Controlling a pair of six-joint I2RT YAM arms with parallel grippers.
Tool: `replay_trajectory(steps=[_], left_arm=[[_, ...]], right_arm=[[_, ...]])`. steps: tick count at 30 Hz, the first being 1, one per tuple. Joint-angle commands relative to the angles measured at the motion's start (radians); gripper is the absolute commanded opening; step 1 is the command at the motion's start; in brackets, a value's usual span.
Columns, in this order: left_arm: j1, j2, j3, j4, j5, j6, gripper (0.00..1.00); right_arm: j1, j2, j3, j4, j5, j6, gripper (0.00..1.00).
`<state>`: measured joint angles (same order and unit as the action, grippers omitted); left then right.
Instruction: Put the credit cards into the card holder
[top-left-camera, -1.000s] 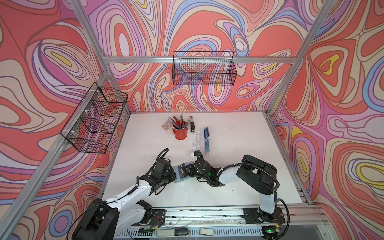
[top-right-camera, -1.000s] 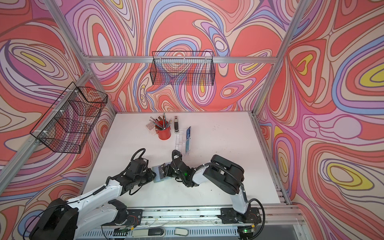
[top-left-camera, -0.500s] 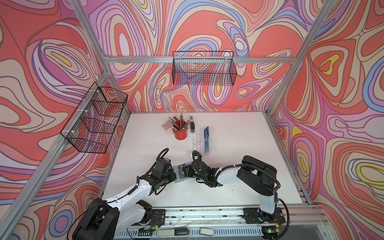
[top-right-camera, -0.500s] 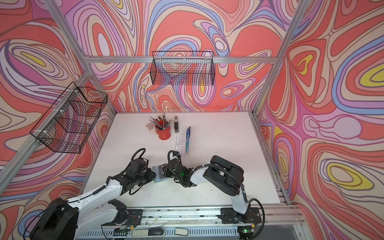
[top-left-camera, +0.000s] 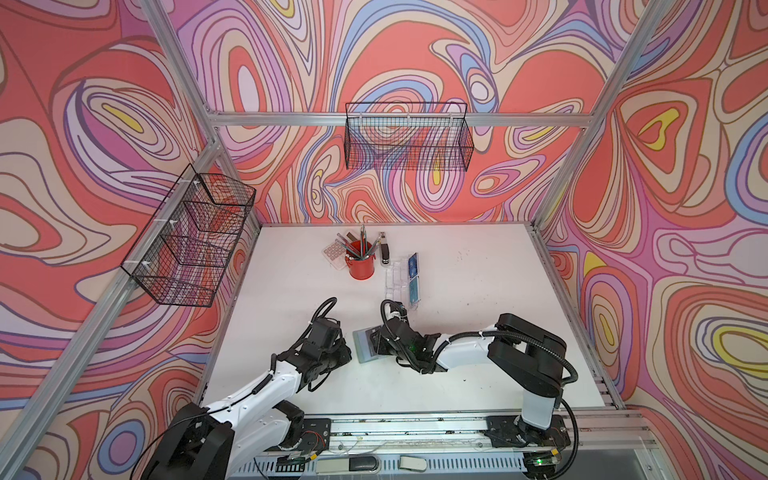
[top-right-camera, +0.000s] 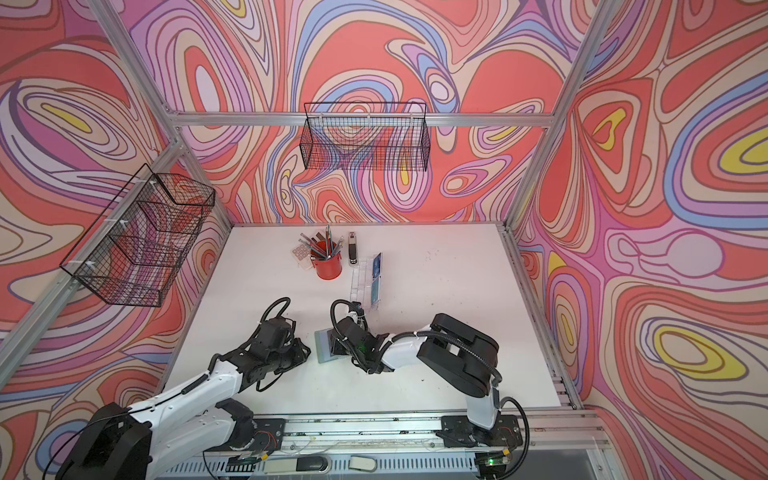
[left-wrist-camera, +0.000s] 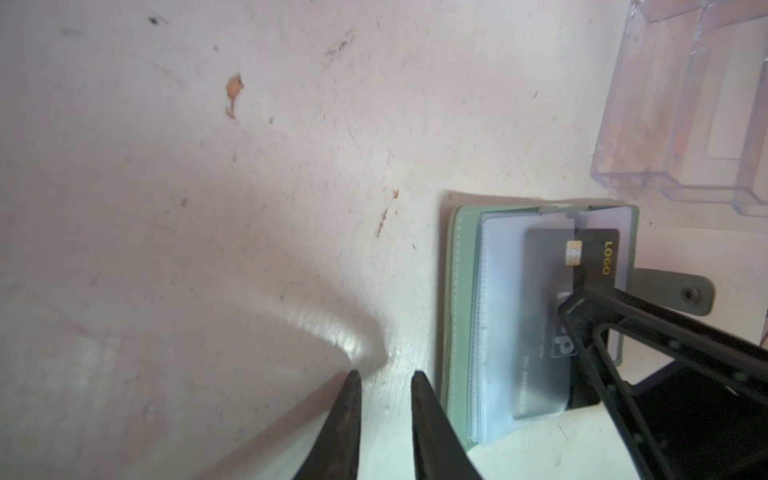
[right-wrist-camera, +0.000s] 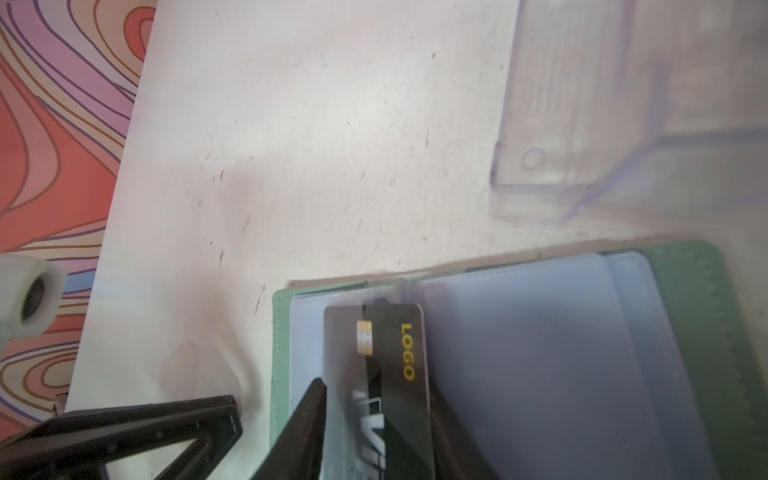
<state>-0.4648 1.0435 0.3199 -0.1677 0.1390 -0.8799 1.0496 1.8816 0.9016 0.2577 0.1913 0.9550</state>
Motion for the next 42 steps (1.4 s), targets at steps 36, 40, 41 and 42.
replay_trajectory(steps=[36, 40, 41, 42], left_arm=[[-0.001, 0.059, 0.004, 0.146, 0.164, 0.050, 0.20], [-0.004, 0.180, 0.024, 0.202, 0.204, 0.053, 0.15], [-0.005, 0.205, 0.030, 0.211, 0.209, 0.054, 0.14], [-0.006, 0.230, 0.037, 0.221, 0.214, 0.055, 0.13]], right_arm=[[-0.049, -0.127, -0.067, -0.156, 0.067, -0.030, 0.57], [-0.049, -0.091, -0.064, -0.142, 0.053, -0.026, 0.55], [-0.048, -0.090, -0.064, -0.138, 0.051, -0.025, 0.54], [-0.048, -0.089, -0.066, -0.132, 0.047, -0.024, 0.54]])
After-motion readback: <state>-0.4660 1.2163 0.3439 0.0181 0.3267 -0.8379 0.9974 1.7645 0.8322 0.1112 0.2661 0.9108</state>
